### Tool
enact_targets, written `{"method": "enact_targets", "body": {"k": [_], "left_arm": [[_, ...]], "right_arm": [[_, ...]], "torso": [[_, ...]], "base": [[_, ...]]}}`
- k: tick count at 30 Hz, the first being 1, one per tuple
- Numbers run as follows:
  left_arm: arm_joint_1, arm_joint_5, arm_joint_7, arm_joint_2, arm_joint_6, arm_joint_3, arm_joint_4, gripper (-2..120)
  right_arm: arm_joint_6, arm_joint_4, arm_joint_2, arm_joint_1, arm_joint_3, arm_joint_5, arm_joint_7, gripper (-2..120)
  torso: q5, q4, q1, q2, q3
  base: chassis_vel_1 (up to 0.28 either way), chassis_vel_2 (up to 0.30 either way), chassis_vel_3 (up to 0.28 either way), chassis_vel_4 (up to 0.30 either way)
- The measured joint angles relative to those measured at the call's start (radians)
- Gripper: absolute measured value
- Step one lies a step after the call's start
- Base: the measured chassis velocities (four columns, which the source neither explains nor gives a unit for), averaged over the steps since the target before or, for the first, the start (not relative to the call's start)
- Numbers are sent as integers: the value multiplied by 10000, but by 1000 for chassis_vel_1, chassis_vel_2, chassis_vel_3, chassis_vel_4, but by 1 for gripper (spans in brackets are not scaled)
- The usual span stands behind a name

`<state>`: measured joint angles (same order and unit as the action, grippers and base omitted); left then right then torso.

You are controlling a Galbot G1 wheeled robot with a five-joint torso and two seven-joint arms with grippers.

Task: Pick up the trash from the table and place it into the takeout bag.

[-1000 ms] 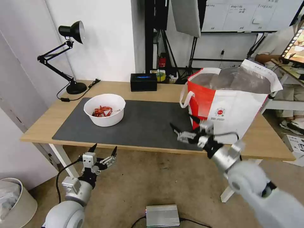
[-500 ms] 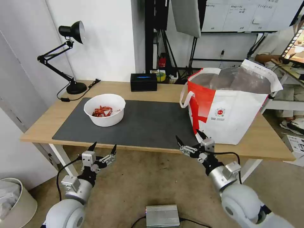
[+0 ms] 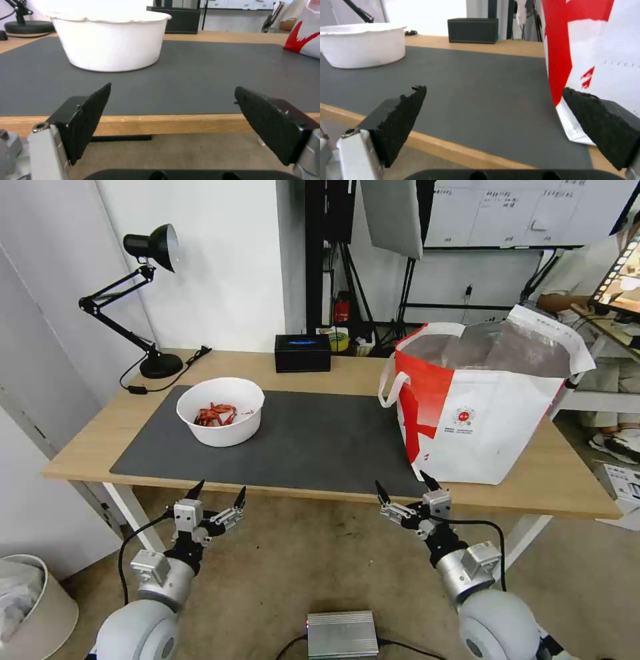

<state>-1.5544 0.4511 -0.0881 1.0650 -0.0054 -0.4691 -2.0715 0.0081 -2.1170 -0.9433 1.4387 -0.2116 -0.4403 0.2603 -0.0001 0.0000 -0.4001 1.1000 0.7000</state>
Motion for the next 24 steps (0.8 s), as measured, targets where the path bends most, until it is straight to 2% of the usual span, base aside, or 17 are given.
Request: {"method": "enact_targets", "body": {"k": [11,13,14,18,19,22,23,24], "left_arm": [[-8,68,-153,26,180,-245,-110,100],[87,420,-541,-193,583,-383,-200,100],[87,420,-541,-193,583,-383,-200,100],[857,2029,-1432,-958,1500,-727,-293,100],[857,2029,-1432,-958,1500,-727,-293,100],[1736,3520,-2184,-1829,2116,-921,-261,100],[1736,3520,-2184,-1829,2116,-921,-261,100],[2057,4025,-2453,-2216,2344,-978,-198,100]], "right_arm": [[-27,-14,-1,1,6,-28,5,100],[-29,-18,0,-2,5,-33,2,100],[-29,-18,0,-2,5,-33,2,100],[-34,-23,3,-6,5,-39,-2,100],[-34,-23,3,-6,5,-39,-2,100],[-37,-24,4,-8,4,-42,-8,100],[-37,-24,4,-8,4,-42,-8,100],[-38,-25,6,-10,2,-43,-8,100]], "torso": [[1,1,0,0,0],[-1,2,1,0,0],[-1,2,1,0,0],[-1,1,0,0,0],[-1,1,0,0,0],[0,-1,0,0,0],[0,-1,0,0,0],[0,-1,0,0,0]], "base": [[0,0,0,0],[0,0,0,0],[0,0,0,0],[0,0,0,0],[0,0,0,0],[0,0,0,0],[0,0,0,0],[0,0,0,0]]}}
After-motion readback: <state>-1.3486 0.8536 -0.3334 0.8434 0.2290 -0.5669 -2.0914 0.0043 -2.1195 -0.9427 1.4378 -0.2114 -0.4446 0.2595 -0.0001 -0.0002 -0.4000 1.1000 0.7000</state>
